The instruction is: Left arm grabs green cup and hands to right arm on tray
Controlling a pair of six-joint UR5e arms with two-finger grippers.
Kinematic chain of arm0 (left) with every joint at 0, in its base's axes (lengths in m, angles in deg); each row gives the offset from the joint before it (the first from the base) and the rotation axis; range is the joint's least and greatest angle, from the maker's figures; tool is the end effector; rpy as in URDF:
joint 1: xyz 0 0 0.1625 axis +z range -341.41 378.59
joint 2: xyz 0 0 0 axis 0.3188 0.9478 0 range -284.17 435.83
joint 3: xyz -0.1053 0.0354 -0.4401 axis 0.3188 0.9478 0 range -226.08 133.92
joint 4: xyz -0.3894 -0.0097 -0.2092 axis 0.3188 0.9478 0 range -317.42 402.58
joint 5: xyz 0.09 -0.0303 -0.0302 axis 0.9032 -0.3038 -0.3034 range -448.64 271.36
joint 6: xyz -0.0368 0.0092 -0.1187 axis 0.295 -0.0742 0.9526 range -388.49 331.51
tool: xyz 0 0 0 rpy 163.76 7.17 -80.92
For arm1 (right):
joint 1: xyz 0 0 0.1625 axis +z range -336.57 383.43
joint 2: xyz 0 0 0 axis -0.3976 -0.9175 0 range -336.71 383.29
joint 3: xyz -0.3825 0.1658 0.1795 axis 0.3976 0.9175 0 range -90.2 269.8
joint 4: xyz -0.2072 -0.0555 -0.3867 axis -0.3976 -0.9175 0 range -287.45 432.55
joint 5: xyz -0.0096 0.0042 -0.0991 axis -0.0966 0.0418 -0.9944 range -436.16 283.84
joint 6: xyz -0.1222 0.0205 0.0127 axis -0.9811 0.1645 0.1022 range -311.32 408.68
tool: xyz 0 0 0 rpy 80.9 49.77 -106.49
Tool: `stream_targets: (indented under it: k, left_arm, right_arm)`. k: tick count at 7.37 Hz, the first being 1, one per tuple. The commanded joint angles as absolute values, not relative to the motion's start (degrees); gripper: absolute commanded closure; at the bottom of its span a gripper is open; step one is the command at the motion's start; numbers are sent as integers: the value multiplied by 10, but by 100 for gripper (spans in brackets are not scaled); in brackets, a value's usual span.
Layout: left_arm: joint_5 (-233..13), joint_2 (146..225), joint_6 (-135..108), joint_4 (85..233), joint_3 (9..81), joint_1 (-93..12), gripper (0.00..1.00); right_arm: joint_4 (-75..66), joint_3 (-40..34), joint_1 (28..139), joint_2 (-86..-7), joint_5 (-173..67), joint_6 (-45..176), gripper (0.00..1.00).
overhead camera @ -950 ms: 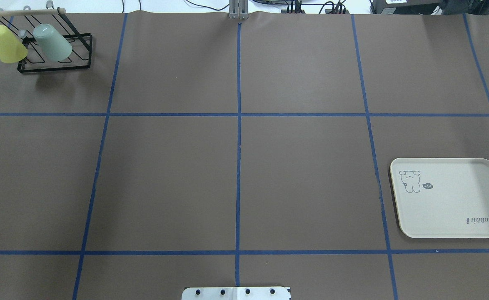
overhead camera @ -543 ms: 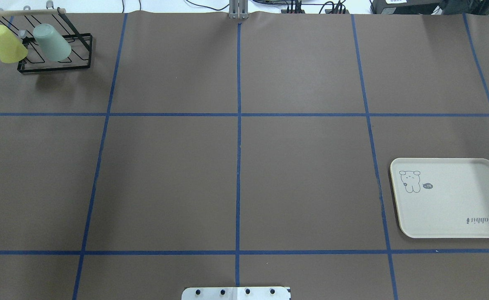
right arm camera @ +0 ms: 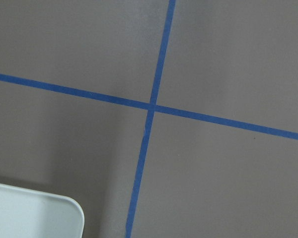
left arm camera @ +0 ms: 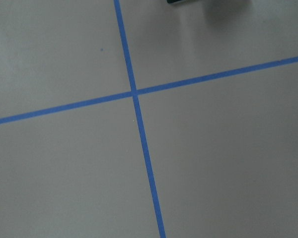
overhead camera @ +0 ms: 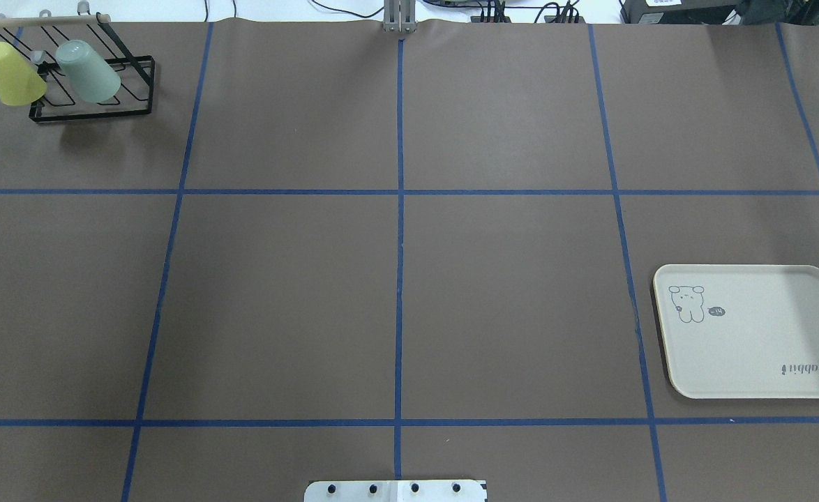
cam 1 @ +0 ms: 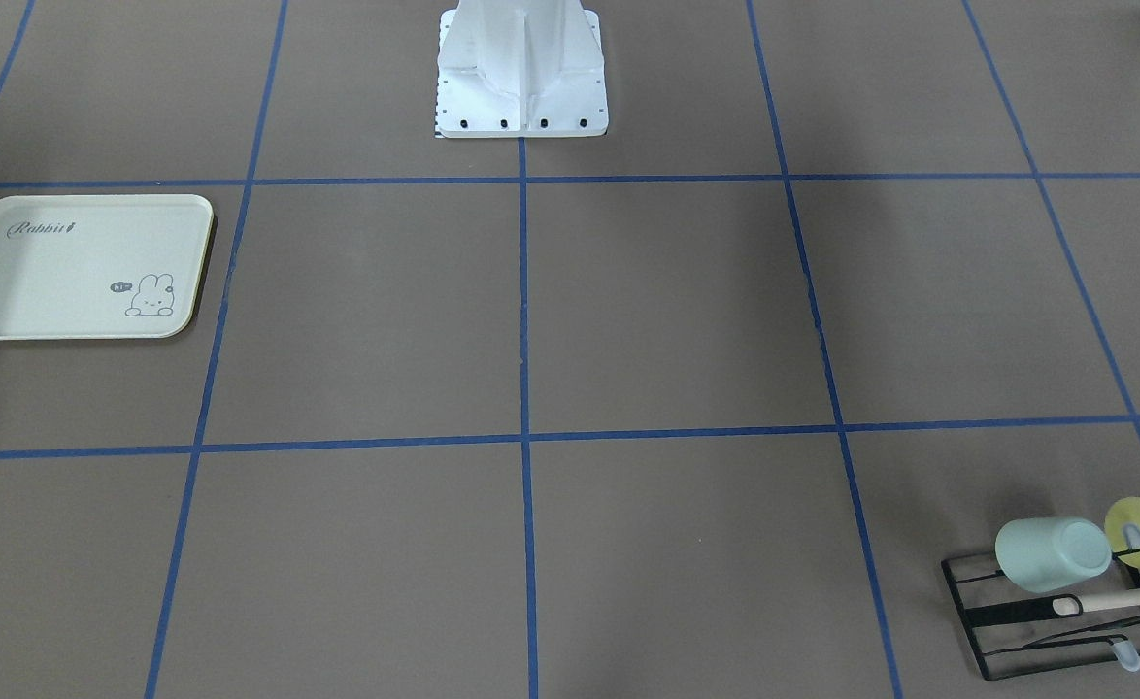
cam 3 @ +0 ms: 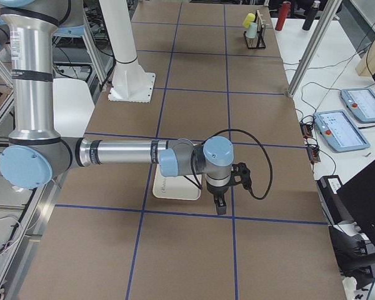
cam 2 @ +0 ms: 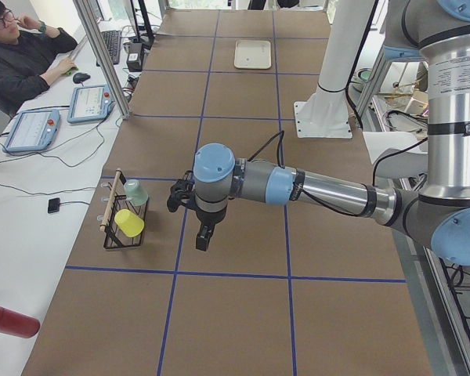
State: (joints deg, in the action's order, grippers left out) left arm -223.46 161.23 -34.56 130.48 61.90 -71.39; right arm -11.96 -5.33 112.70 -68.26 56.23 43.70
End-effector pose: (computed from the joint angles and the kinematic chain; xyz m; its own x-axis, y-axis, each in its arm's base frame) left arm -0.0453 -0.4887 0.5846 0.7053 0.2410 -0.6667 -0.0754 0.9606 0.2675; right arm 0.0426 -0.5220 0.6650 0.7333 -0.2009 0.6496 0.0764 0.9737 0.2148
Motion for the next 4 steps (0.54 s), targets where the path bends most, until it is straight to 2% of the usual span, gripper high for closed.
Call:
stream_targets:
  k: [1, 2, 3, 4]
  left_arm:
    - [-2238, 1677, -333, 1294, 584, -688, 0]
    - [-2287, 1698, -303, 1306, 552, -687, 0]
    - [-2298, 1707, -297, 1314, 551, -686, 0]
    - [-2298, 1723, -297, 1327, 551, -685, 0]
  right_arm:
    - [-50, -57, 1126, -678, 566, 443, 0]
    - [-26, -52, 1119, -673, 569, 449, 0]
    - [-33, -49, 1053, -618, 548, 451, 0]
    - [-29, -47, 1041, -599, 527, 476, 0]
